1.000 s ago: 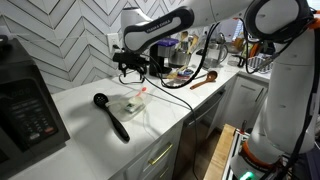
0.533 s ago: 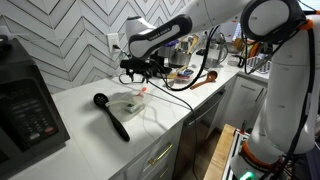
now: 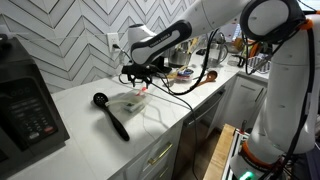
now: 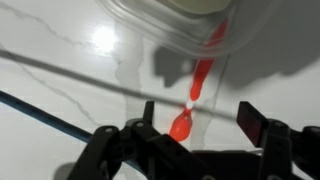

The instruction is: Put the orange spoon on the blue lid.

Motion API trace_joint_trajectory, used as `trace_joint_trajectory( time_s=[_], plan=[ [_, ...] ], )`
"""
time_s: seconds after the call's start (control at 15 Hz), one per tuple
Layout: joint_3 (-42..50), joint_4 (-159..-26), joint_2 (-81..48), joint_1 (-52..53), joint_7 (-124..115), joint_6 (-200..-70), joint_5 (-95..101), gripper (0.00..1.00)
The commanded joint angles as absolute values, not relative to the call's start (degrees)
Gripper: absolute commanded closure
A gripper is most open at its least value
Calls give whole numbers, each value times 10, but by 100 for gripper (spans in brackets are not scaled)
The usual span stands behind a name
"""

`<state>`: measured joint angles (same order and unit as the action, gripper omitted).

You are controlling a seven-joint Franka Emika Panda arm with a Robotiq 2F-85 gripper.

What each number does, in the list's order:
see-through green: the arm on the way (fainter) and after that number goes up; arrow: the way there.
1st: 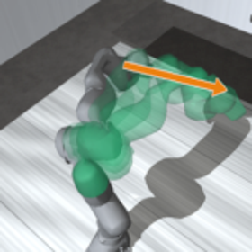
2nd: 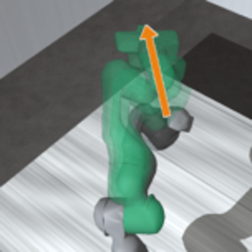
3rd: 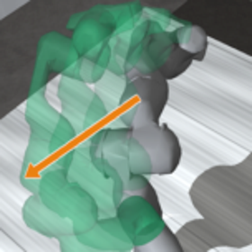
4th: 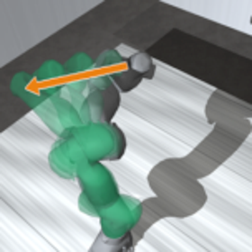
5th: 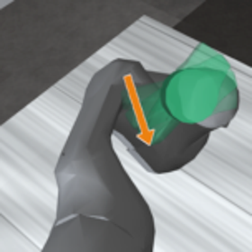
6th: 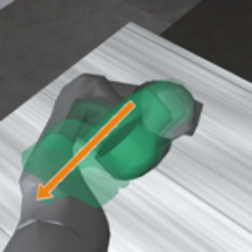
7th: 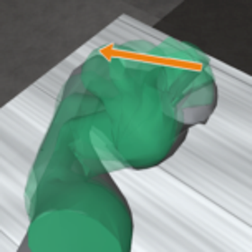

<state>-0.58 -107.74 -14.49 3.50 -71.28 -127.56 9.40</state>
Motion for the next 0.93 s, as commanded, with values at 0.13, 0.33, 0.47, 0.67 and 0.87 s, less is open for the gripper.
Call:
trace_joint_trajectory(
  time_s=[0.13,0.33,0.47,0.67,0.87],
  plan=[
    [7,-1106,-157,40,-712,-1334,66,29],
    [13,-1108,-162,41,-714,-1343,68,52],
    [17,-1107,-165,41,-717,-1347,68,67],
    [21,-1106,-166,42,-718,-1349,69,91],
    [22,-1105,-167,44,-720,-1346,71,100]
  ],
)
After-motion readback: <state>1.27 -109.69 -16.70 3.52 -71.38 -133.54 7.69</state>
